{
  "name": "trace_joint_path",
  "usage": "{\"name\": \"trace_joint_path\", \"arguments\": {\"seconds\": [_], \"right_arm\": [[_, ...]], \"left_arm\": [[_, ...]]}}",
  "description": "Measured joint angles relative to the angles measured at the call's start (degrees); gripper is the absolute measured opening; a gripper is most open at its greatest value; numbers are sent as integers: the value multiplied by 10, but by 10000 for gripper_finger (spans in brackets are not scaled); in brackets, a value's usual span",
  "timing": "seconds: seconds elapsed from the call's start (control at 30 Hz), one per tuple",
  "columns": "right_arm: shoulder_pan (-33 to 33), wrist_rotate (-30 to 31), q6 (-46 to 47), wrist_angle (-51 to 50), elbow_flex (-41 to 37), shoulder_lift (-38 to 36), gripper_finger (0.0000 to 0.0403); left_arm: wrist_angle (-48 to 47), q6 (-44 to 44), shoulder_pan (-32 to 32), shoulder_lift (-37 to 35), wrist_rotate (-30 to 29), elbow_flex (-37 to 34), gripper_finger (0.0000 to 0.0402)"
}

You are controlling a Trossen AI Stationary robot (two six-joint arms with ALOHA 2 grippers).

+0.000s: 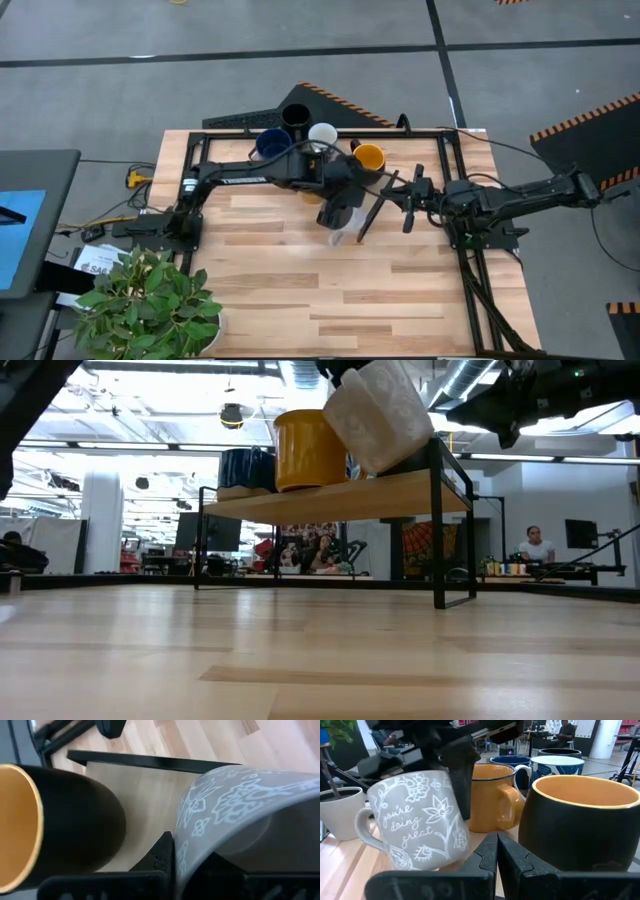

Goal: Place coffee mugs
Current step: Put the gray mug on the shelf

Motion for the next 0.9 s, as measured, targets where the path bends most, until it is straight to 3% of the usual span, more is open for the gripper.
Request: {"name": "trace_joint_path", "arguments": {"seconds": [0.4, 0.9], "right_arm": [[0, 0, 1, 10, 0, 0, 35], [0, 0, 2, 10, 0, 0, 35]], "left_arm": [[32, 36, -1, 0, -10, -9, 13], [18, 84, 1, -1, -135, -5, 12]]}}
